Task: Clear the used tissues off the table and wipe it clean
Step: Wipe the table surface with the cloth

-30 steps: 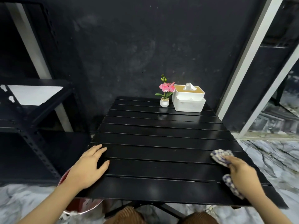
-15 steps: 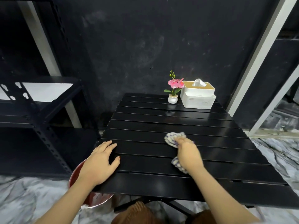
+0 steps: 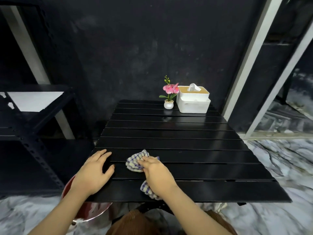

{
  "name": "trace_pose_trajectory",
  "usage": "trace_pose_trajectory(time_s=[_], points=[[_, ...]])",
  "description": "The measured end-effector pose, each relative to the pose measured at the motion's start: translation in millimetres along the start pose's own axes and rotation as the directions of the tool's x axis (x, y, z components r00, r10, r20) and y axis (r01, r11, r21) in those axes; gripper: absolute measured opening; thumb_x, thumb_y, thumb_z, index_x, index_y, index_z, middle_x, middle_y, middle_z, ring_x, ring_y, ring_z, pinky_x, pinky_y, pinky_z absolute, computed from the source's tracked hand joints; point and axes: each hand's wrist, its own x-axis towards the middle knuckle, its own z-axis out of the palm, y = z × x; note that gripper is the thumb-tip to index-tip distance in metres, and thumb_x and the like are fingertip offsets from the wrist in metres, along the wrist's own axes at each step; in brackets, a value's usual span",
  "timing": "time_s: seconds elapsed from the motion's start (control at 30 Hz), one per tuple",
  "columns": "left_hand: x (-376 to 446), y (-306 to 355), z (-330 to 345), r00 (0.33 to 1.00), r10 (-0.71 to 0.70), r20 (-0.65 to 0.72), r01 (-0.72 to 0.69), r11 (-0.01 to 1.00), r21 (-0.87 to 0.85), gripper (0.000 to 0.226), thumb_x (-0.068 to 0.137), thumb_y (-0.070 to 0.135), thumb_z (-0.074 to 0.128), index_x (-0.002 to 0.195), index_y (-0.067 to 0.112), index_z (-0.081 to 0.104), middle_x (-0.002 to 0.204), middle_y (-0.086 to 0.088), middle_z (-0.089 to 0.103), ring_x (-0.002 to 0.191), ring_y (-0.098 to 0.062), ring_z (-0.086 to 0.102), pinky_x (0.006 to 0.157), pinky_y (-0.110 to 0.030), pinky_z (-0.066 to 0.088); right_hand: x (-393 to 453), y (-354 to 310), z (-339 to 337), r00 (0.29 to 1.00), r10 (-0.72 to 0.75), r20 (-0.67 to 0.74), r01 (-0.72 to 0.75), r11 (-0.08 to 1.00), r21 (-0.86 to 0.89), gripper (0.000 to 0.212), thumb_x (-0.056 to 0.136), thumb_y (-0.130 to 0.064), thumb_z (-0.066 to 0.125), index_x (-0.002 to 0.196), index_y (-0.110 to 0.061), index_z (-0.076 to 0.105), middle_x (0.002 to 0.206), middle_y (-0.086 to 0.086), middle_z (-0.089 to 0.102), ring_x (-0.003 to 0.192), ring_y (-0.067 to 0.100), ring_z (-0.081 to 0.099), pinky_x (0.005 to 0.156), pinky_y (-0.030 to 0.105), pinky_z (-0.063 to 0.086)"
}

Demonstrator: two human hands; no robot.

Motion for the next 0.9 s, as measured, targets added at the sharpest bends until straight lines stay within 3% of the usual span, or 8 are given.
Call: trace_pose_trajectory(time_s=[0.27, 0.57, 0.9], points=[[-1.3, 0.8, 0.2, 1.000, 0.012, 0.009, -0.012, 1.000, -0.008, 0.055, 0.089, 0.037, 0.050, 0.140, 0.022, 0.035, 0.152, 0.001, 0.029, 0.142, -0.019, 0.022, 0.117, -0.037, 0.021, -63.5, 75.7, -57.6, 0.976, 0.143, -0.162, -0.143, 0.990, 0.008, 0.038, 0.095, -0.010, 0.037, 0.131, -0.015, 0.047, 0.145, 0.008, 0.040, 0.135, 0.016, 0.033, 0.111, 0.018, 0.018], [-2.0, 0.8, 0.4, 1.000, 0.001, 0.030, -0.001, 1.000, -0.008, 0.054, 0.089, 0.036, 0.052, 0.139, 0.022, 0.037, 0.151, 0.001, 0.031, 0.141, -0.020, 0.024, 0.116, -0.039, 0.023, -115.8, 154.2, -113.8, 0.900, 0.364, -0.240, -0.370, 0.929, 0.021, 0.034, 0.092, -0.006, 0.045, 0.123, -0.013, 0.055, 0.137, 0.009, 0.050, 0.128, 0.019, 0.044, 0.109, 0.021, 0.024], [-2.5, 1.8, 0.6, 1.000, -0.006, 0.029, 0.007, 1.000, -0.023, 0.053, 0.088, 0.033, 0.054, 0.138, 0.022, 0.039, 0.150, 0.001, 0.033, 0.140, -0.020, 0.025, 0.116, -0.039, 0.023, -137.6, 192.4, -138.6, 0.818, 0.469, -0.333, -0.462, 0.881, 0.106, 0.032, 0.087, 0.001, 0.049, 0.113, -0.011, 0.063, 0.128, 0.012, 0.059, 0.120, 0.026, 0.053, 0.106, 0.033, 0.037]])
